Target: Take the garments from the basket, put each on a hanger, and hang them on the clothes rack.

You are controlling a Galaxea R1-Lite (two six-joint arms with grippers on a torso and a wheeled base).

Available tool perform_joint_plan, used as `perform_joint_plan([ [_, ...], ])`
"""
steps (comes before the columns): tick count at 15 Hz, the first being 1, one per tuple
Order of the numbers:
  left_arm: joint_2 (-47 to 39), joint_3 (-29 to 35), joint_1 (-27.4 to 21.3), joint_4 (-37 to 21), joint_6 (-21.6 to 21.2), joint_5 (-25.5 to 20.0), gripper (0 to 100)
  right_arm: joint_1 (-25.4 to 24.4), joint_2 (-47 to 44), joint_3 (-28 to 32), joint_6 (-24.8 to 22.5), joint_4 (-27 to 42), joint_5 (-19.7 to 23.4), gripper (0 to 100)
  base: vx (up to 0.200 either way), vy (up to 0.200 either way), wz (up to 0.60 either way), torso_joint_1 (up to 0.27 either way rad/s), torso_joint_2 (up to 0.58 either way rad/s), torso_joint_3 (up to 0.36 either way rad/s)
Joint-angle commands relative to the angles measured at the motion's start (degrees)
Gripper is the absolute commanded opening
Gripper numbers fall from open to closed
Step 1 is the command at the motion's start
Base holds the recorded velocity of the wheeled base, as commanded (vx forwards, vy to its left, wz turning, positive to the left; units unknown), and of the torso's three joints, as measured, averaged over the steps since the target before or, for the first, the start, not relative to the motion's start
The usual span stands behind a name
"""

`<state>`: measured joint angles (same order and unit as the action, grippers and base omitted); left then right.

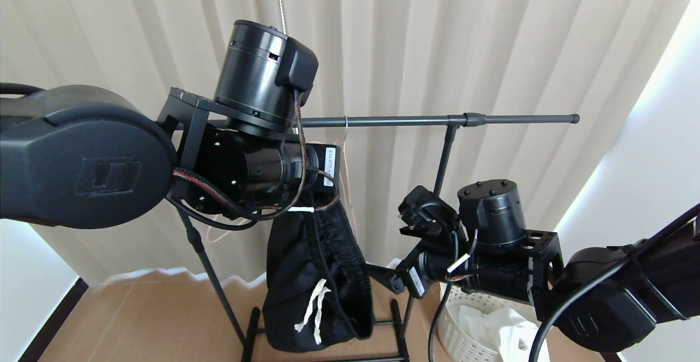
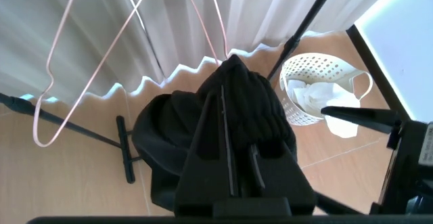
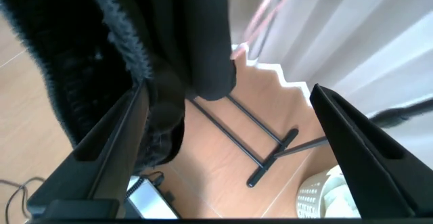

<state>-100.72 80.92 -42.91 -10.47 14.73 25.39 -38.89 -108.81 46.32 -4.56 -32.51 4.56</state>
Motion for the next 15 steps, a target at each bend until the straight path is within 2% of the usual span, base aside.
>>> perform_joint_plan([
  [1, 0.5, -0.1, 0.0, 0.0, 0.0, 0.0, 0, -1.3, -0.1, -0.1, 0.0, 0.0, 0.0, 100, 0.000, 0.000, 0.00, 0.000, 0.00, 0.000],
  [8, 1.9, -1.2, 0.0, 0.0, 0.1, 0.0, 0, -2.2, 3.8, -1.4, 0.0, 0.1, -0.1, 100, 0.000, 0.000, 0.00, 0.000, 0.00, 0.000],
  [13, 2.2, -0.9, -0.4, 0.0, 0.0, 0.0, 0, -1.4, -1.8, -1.0, 0.1, -0.3, -0.1, 100, 0.000, 0.000, 0.00, 0.000, 0.00, 0.000],
  [15, 2.4, -1.1, -0.5, 0.0, 0.0, 0.0, 0, -0.2, -4.0, -1.1, 0.0, -4.1, 0.0, 100, 0.000, 0.000, 0.00, 0.000, 0.00, 0.000],
])
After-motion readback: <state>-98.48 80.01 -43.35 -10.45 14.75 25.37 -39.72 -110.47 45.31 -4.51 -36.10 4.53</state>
